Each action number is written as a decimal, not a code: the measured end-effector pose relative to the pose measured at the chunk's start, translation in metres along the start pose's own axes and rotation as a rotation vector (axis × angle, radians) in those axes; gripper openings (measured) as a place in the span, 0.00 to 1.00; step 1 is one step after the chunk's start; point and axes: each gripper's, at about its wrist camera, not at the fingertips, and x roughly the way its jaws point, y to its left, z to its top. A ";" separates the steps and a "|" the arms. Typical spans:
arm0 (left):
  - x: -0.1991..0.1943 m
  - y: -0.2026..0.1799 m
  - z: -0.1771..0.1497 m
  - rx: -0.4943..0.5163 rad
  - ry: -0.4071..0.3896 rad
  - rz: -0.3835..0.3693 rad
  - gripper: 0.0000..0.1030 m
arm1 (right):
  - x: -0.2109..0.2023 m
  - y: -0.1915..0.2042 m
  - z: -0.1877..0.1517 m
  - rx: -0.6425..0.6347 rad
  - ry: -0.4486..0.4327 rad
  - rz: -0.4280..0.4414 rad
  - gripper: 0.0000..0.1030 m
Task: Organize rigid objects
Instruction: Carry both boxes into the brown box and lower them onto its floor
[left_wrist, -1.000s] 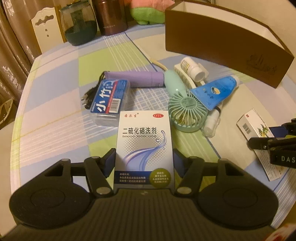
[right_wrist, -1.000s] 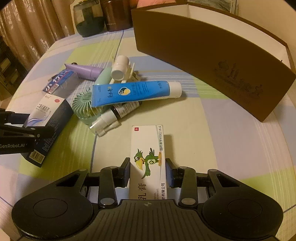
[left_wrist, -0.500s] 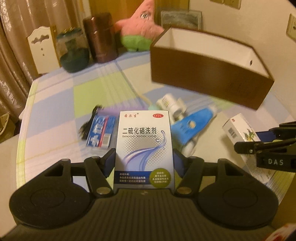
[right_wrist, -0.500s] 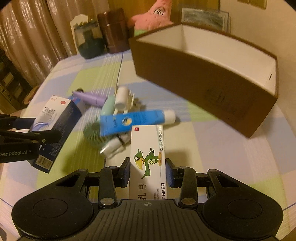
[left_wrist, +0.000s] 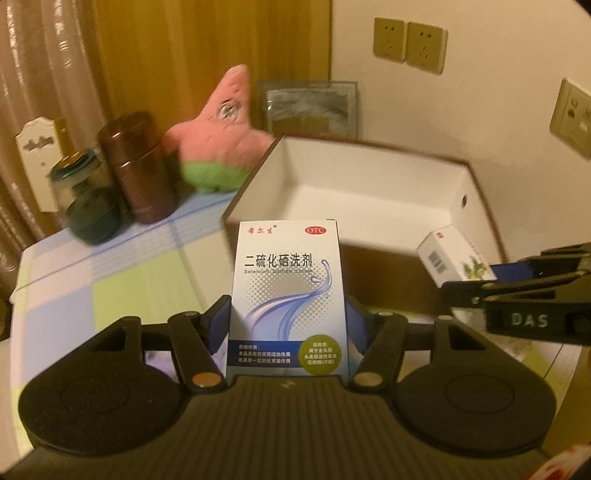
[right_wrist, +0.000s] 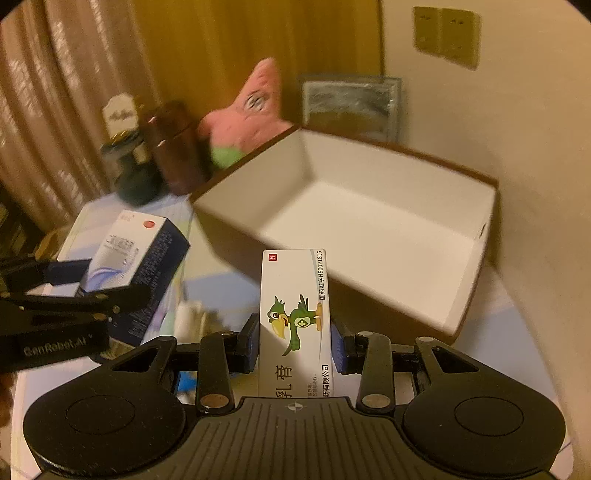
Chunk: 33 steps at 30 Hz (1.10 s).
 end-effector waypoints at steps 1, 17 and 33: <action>0.006 -0.005 0.009 0.003 -0.008 -0.010 0.60 | 0.002 -0.004 0.007 0.007 -0.008 -0.007 0.37; 0.097 -0.037 0.108 0.073 -0.039 -0.059 0.60 | 0.059 -0.066 0.081 0.125 -0.035 -0.097 0.37; 0.185 -0.043 0.109 0.081 0.104 -0.079 0.60 | 0.122 -0.101 0.082 0.164 0.086 -0.143 0.37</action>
